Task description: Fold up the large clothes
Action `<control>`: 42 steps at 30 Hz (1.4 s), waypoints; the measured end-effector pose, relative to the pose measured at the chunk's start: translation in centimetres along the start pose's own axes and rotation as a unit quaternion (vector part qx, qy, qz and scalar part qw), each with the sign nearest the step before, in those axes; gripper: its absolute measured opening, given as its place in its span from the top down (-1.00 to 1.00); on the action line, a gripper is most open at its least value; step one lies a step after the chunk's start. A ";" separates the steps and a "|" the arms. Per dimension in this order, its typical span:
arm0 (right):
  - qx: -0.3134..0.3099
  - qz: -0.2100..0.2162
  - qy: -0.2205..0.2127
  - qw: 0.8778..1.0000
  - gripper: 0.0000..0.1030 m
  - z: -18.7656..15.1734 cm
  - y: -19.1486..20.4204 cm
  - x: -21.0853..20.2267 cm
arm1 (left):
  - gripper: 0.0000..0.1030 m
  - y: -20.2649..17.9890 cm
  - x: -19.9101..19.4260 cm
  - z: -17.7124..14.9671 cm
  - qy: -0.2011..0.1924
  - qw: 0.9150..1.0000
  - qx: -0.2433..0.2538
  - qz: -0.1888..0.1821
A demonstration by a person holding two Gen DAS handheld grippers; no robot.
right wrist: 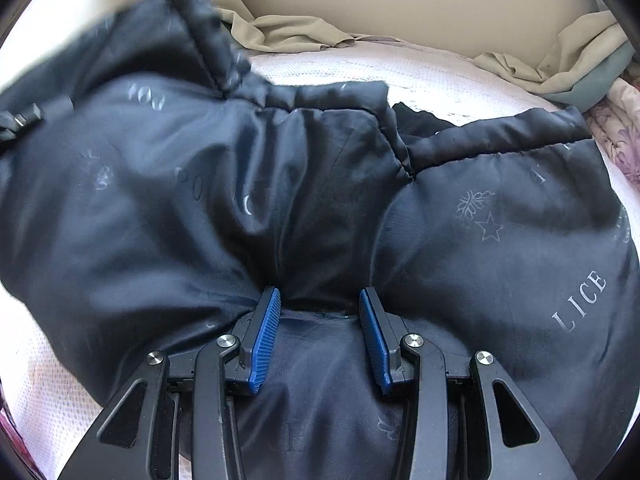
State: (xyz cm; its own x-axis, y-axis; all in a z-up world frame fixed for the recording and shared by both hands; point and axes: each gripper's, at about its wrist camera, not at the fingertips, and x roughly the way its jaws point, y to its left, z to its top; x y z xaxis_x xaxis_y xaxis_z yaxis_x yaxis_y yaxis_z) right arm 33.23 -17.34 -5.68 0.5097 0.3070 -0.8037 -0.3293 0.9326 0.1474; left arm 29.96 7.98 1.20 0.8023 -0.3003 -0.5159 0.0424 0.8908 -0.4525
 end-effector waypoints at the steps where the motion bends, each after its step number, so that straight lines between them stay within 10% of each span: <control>1: 0.001 0.000 0.001 1.000 0.26 0.0 0.0 0.0 | 0.21 -1.7 -0.2 -0.2 -0.001 1.000 0.027 0.003; 9: 0.011 0.008 0.006 1.000 0.26 0.6 -1.1 0.6 | 0.21 -11.2 0.6 -2.6 -0.001 0.987 0.161 0.028; 19: 0.018 0.065 0.063 0.996 0.27 2.5 -4.1 -0.8 | 0.20 -15.4 2.7 -3.1 0.010 0.976 0.209 0.059; 25: 0.130 0.113 0.053 0.984 -0.15 4.6 -11.5 -7.2 | 0.20 -16.5 2.8 -4.4 0.012 0.971 0.231 0.061; 28: 0.228 0.203 -0.013 0.952 -0.38 4.7 -16.9 -10.7 | 0.20 -17.5 2.8 -5.3 0.009 0.967 0.246 0.061; 30: 0.300 0.320 -0.058 0.897 -0.69 4.6 -19.8 -11.8 | 0.20 -18.5 2.8 -6.2 0.008 0.962 0.265 0.062; 33: 0.328 0.400 -0.060 0.854 -0.79 5.2 -20.8 -11.7 | 0.19 -19.8 3.0 -7.6 0.007 0.954 0.292 0.067; 42: 0.310 0.389 0.005 0.868 -0.82 7.4 -18.7 -7.7 | 0.18 -23.5 3.7 -12.8 0.010 0.907 0.413 0.089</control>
State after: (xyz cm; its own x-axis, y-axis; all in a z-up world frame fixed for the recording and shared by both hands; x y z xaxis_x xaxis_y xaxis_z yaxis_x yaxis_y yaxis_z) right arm 41.30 -35.74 2.00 0.3170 0.8902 -0.3273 -0.0774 0.3682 0.9265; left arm 24.32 -18.39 0.62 0.8300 -0.1256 -0.5434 0.3506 0.8752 0.3332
